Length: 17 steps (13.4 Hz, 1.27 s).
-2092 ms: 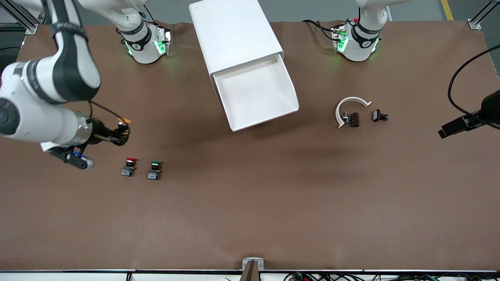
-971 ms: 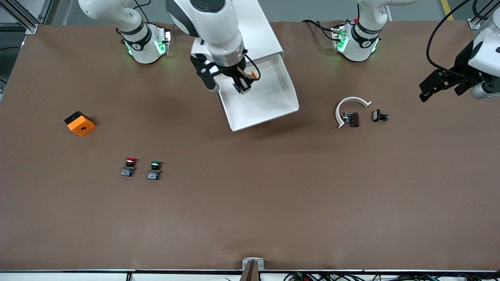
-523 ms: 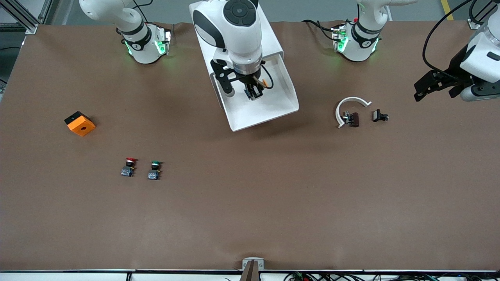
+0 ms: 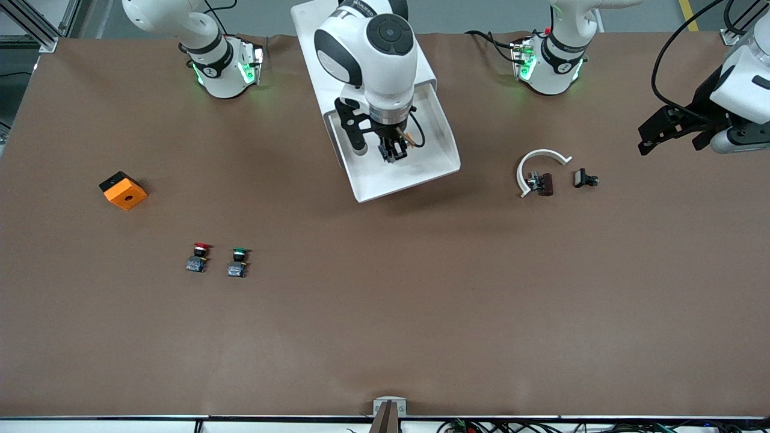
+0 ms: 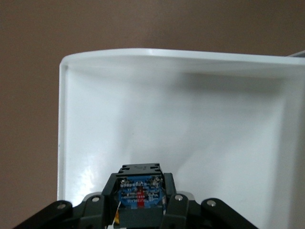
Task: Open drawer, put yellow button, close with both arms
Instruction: 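Lower the yellow button into the drawer and open the right gripper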
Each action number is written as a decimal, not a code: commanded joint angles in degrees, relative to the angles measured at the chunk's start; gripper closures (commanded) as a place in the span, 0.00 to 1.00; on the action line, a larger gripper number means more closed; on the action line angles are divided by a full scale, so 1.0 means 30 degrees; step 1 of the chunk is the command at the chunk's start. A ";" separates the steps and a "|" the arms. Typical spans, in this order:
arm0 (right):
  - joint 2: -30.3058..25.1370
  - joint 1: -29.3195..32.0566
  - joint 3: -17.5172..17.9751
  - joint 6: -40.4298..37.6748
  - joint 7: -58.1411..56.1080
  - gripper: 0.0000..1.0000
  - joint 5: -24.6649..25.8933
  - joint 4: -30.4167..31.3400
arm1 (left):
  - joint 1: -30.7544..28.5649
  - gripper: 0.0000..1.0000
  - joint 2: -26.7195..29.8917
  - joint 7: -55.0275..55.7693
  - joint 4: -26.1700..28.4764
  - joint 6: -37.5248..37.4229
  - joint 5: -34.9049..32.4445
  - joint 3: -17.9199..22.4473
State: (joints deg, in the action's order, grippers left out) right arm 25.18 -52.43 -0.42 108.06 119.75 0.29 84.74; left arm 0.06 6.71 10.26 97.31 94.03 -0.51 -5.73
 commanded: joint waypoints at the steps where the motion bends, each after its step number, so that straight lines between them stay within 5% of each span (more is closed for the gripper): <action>1: 0.0658 -0.0510 -0.0241 0.0045 0.0631 1.00 0.0576 -0.0678 | -0.0050 0.00 -0.0039 -0.0315 -0.0180 -0.0113 0.0198 -0.0344; 3: 0.0804 -0.0364 -0.0241 0.0016 0.0573 1.00 0.0518 -0.0678 | -0.0778 0.00 -0.0099 -0.0315 -0.0267 -0.0026 0.0169 -0.1045; 4: 0.0805 -0.0306 -0.0241 0.0016 0.0428 0.85 0.0517 -0.0707 | -0.1015 0.00 -0.0070 -0.0344 -0.0268 -0.0083 0.0197 -0.1310; 5: 0.0834 -0.0247 -0.0241 -0.0013 0.0455 0.01 0.0517 -0.0794 | -0.1076 0.00 -0.0070 -0.0345 -0.0268 -0.0084 0.0198 -0.1487; 7: 0.0834 -0.0189 -0.0271 -0.0100 0.0397 0.00 0.0518 -0.1087 | -0.1864 0.00 -0.0391 -0.0316 -0.0647 -0.0113 0.0197 -0.2479; 17: 0.1479 -0.0188 -0.0212 -0.0072 -0.1180 0.00 0.0371 -0.1615 | -0.1225 0.00 -0.2234 -0.0083 -0.0298 -0.0027 0.0227 -0.2923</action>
State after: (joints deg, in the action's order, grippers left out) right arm 28.78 -52.92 -1.21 108.52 118.22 0.67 81.59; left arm -4.21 2.57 10.26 97.16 94.04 -0.47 -13.54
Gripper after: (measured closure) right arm 0.000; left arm 0.000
